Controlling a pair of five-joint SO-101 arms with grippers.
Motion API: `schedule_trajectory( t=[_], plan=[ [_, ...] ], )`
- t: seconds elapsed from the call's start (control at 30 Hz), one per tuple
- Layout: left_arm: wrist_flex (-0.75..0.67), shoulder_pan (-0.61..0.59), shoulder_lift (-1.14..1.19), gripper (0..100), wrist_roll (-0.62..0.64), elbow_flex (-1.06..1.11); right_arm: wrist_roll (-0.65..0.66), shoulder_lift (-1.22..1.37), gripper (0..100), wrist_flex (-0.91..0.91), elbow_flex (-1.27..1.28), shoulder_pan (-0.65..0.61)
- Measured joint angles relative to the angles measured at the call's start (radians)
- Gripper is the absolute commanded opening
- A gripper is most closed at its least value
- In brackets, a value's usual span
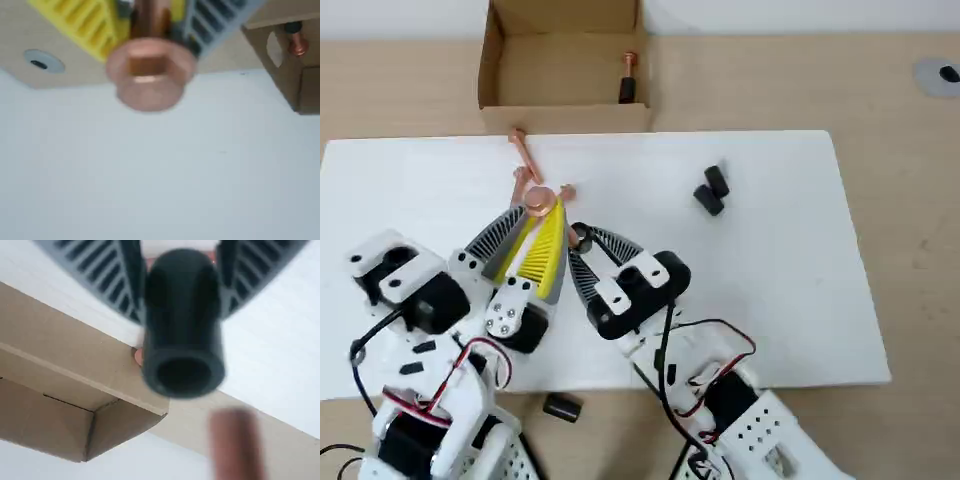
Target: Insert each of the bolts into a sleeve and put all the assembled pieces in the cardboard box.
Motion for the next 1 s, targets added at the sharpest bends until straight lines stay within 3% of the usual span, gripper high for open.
schedule_trajectory(
  t=[1.0],
  plan=[
    [-0.153,0.002,0.0,1,-0.086,0.172,0.0,0.0,1.0,0.0,0.0,0.0]
  ],
)
